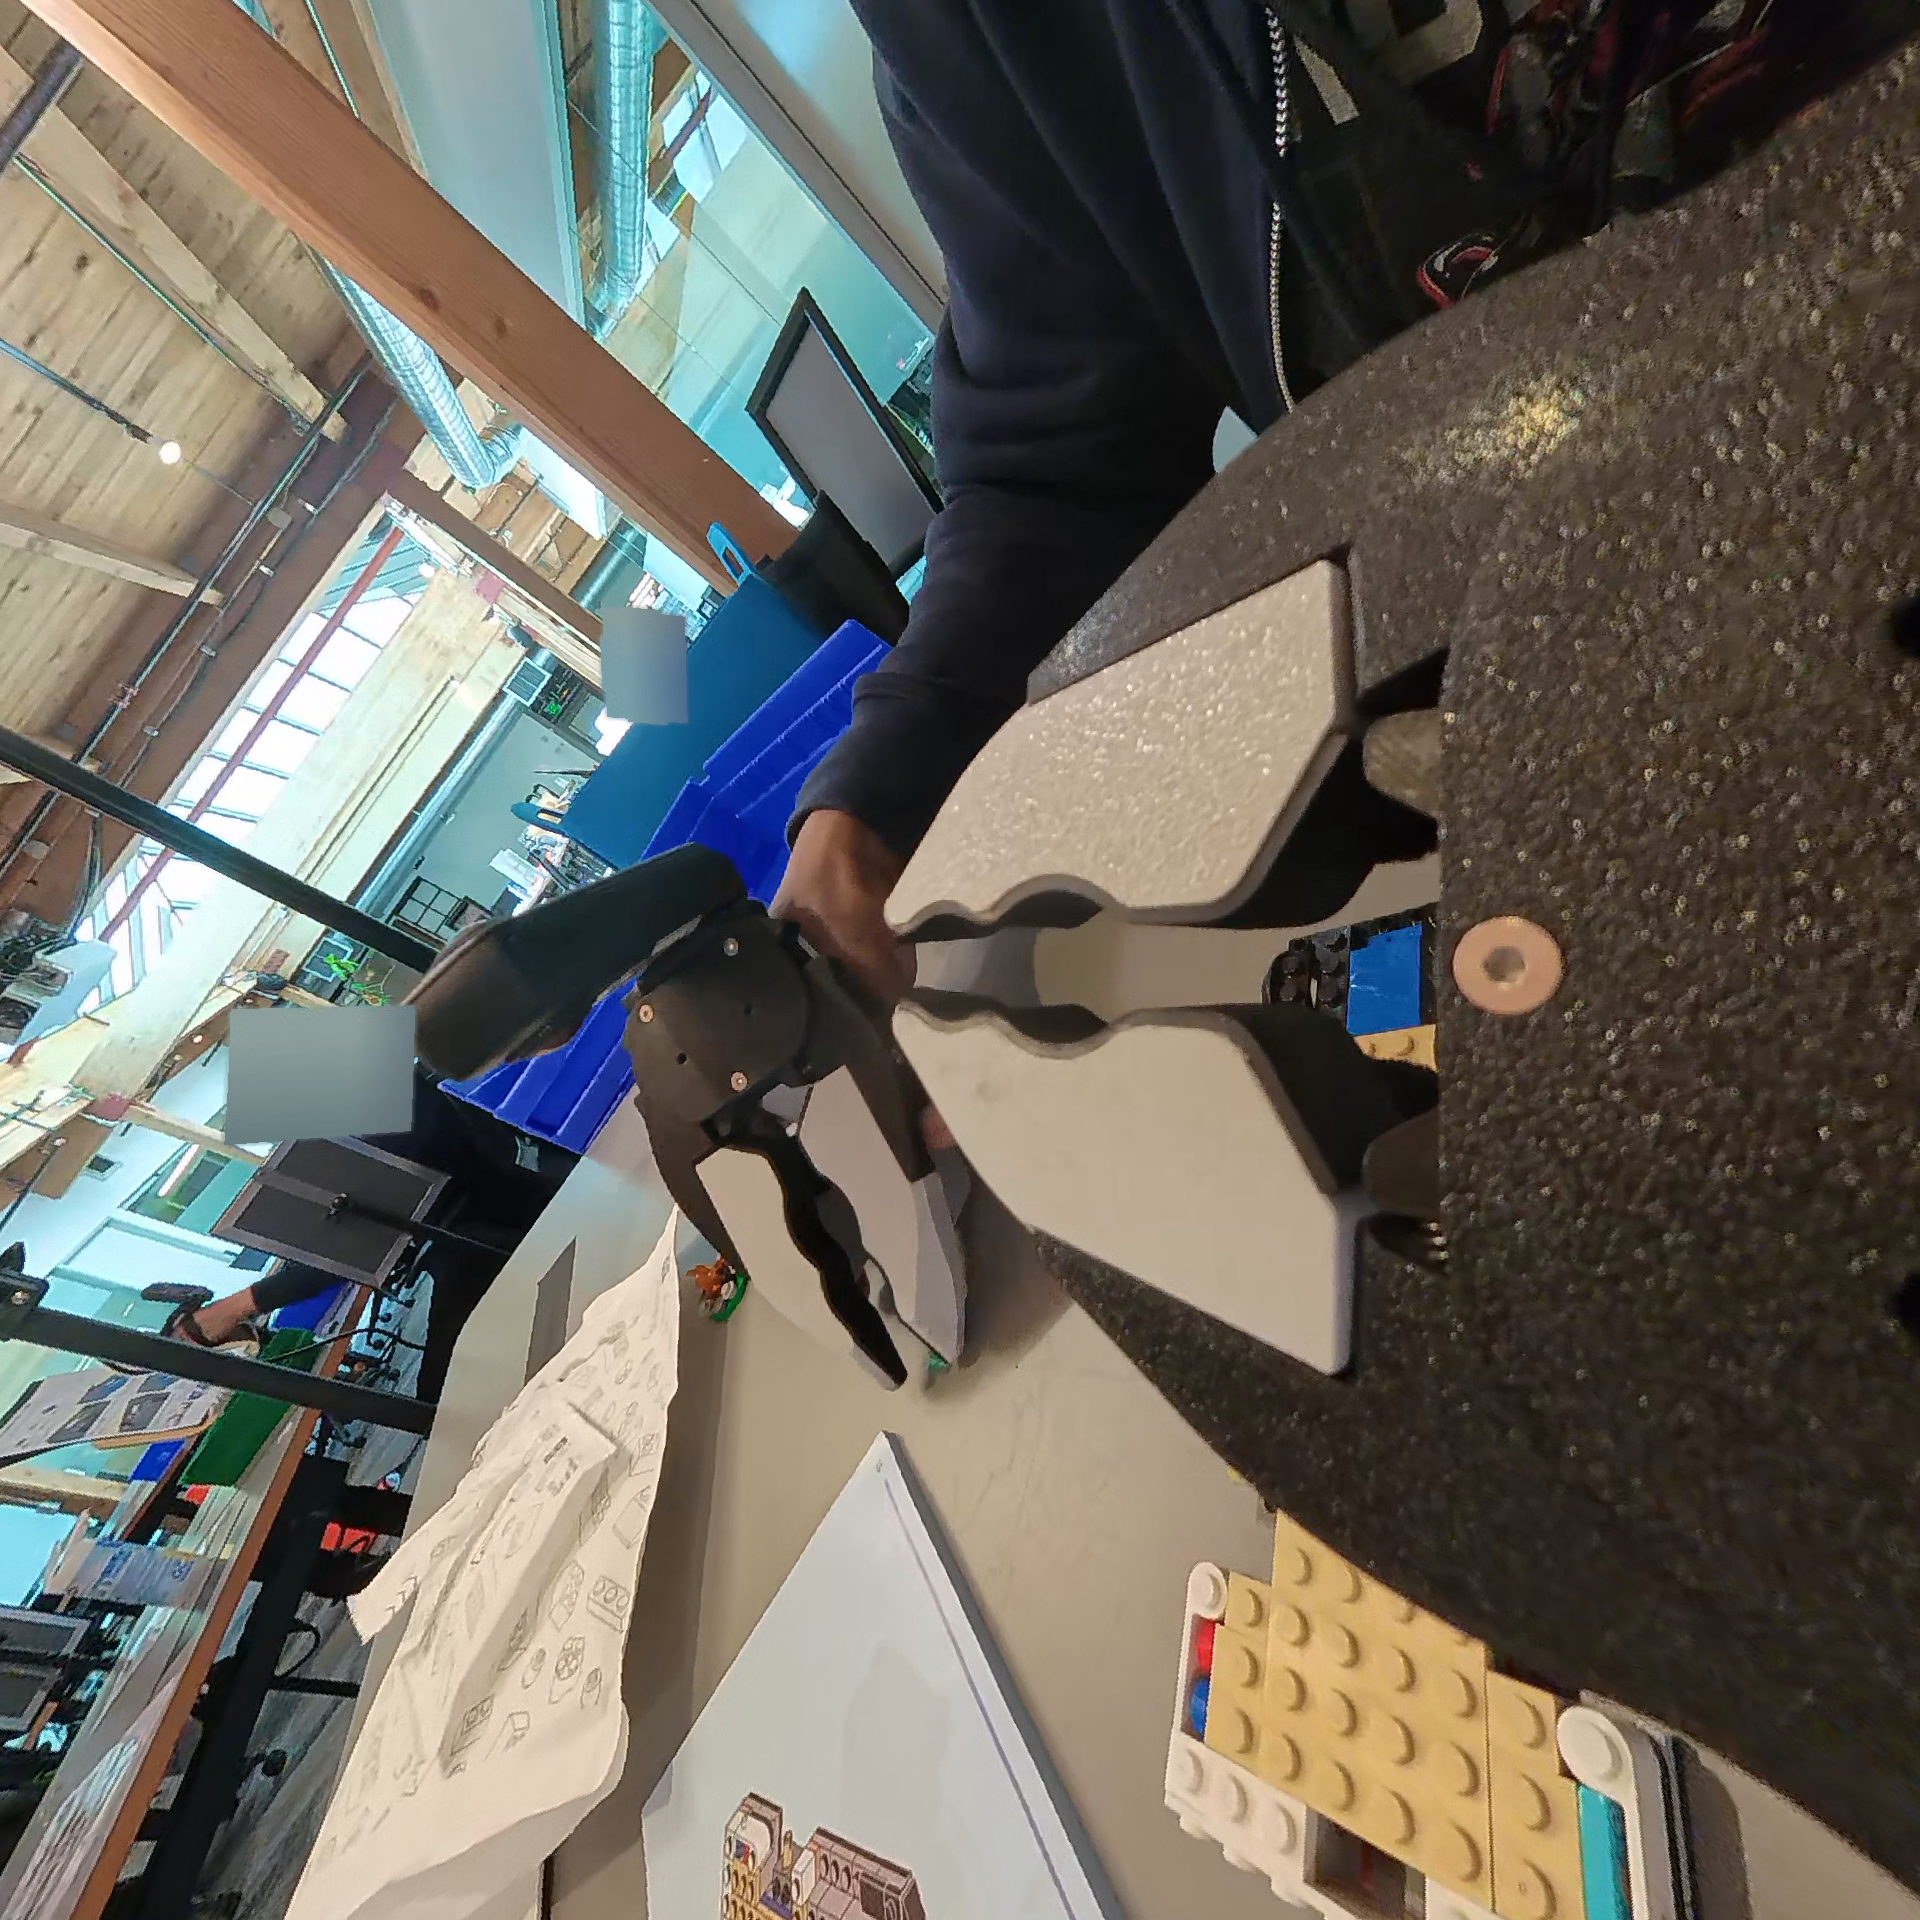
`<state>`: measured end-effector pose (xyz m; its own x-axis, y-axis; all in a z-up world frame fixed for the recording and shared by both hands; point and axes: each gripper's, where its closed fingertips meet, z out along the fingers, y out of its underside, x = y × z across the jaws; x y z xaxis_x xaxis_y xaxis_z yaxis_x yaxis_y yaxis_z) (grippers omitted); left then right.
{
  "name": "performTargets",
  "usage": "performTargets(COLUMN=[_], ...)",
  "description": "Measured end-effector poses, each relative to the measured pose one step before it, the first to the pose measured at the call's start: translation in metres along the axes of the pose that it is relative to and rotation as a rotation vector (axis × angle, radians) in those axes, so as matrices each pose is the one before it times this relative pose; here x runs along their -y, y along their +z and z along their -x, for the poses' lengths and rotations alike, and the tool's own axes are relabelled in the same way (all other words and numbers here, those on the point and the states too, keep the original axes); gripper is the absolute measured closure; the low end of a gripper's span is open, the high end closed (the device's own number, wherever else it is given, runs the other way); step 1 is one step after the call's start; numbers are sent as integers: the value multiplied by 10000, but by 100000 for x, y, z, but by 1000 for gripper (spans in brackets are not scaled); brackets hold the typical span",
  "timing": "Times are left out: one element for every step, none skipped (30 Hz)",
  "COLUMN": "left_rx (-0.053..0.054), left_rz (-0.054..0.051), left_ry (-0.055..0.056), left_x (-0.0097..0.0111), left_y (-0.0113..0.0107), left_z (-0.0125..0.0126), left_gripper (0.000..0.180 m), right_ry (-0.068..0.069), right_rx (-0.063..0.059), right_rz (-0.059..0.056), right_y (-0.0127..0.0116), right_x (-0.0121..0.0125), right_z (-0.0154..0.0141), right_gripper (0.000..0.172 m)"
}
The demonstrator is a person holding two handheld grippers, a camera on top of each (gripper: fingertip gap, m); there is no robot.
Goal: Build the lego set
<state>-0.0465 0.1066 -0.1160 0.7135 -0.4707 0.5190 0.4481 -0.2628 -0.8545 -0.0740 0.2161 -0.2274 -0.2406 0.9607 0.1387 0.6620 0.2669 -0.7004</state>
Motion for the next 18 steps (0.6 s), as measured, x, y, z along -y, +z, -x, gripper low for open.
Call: performTargets(left_rx=[-13, 14, 10, -13, -13, -9, 0, 30, 63, 100, 122, 114, 89, 69, 59, 9, -84, -169], left_rz=[17, 15, 9, -3, -9, -4, 12, 28, 42, 57, 62, 62, 67, 59, 42, 20, -25, -55], left_ry=[40, 42, 22, -3, -12, -6, 17, 53, 92, 130, 162, 166, 145, 99, 4, -112, -217, -304], left_x=[-11, -17, -6, 7, 18, 13, -18, -58, -71, -61, -61, -66, -76, -80, -89, -67, -17, 16], left_y=[5, -5, -4, -14, -13, 3, 16, 18, 13, 21, 24, 29, 56, 60, 68, 57, 57, 47], left_z=[-67, -5, -1, -33, -16, -21, -10, 21, 80, 124, 139, 100, 38, 11, 44, 22, -59, -124], left_gripper=[171, 171, 171, 171, 171, 171, 172, 172, 172, 172, 172, 172, 172, 172, 172, 172, 172, 172], right_ry=[62, 62, 28, -14, -36, -56, -63, -65, -20, 89, 147, 35, -223, -467, -622, -716, -758, -710], right_rx=[59, 46, 37, 14, 12, 21, -3, -16, 9, 90, 212, 218, 141, 49, -11, -21, -7, -18], right_rz=[33, 38, 25, 7, -2, -16, -26, -69, -216, -378, -482, -607, -707, -661, -481, -310, -251, -333], right_y=[7, -3, -17, -29, -49, -65, -105, -180, -306, -467, -580, -691, -768, -733, -594, -419, -265, -188], right_x=[-39, -74, -44, -37, -36, -39, -53, -25, 158, 408, 594, 814, 977, 952, 838, 756, 778, 903], right_z=[55, 67, 81, 69, 67, 94, 92, 102, 173, 291, 503, 679, 814, 910, 929, 900, 846, 748], right_gripper=[157, 161, 163, 164, 165, 165, 165, 165, 165, 165, 165, 165, 165, 165, 165, 165, 165, 165])
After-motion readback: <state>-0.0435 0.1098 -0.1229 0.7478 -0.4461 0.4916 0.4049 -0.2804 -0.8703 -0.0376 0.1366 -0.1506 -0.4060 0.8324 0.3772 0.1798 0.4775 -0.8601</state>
